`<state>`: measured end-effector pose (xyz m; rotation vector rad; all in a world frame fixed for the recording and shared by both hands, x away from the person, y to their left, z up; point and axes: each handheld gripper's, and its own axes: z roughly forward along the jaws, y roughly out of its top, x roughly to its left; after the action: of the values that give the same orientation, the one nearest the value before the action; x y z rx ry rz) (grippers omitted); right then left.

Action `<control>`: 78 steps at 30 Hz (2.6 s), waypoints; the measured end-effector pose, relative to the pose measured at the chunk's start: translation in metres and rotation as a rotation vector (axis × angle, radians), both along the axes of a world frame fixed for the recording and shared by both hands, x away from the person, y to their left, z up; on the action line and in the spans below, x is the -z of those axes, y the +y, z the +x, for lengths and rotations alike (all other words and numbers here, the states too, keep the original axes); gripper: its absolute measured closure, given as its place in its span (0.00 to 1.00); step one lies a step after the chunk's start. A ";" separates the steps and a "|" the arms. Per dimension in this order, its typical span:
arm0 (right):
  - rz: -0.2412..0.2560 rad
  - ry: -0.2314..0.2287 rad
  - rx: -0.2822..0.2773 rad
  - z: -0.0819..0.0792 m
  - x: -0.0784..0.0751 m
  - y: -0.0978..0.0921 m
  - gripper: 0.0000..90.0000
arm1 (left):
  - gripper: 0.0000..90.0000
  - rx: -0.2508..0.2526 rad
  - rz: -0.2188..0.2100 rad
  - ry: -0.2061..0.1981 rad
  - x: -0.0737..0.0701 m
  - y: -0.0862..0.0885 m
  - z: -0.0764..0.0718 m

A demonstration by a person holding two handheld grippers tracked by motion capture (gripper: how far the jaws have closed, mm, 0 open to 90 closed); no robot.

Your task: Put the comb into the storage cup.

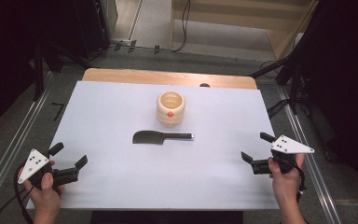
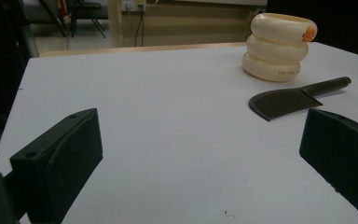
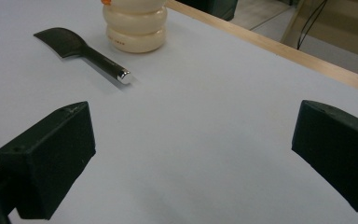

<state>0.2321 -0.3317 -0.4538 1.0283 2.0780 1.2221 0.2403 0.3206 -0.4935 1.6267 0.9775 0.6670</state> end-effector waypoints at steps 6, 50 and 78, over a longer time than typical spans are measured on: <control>-0.038 0.024 -0.037 0.011 -0.007 0.010 0.00 | 0.00 -0.001 0.004 -0.002 0.000 -0.001 0.000; -0.311 0.151 -0.329 0.092 -0.045 0.104 0.01 | 0.00 0.030 0.015 -0.014 0.000 -0.002 -0.001; -0.467 0.246 -0.453 0.126 -0.047 0.164 0.01 | 0.00 0.042 0.020 -0.013 0.000 -0.002 -0.001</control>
<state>0.3586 -0.1677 -0.4071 0.5258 2.7173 0.7525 0.2394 0.3189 -0.4933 1.6535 0.9273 0.6601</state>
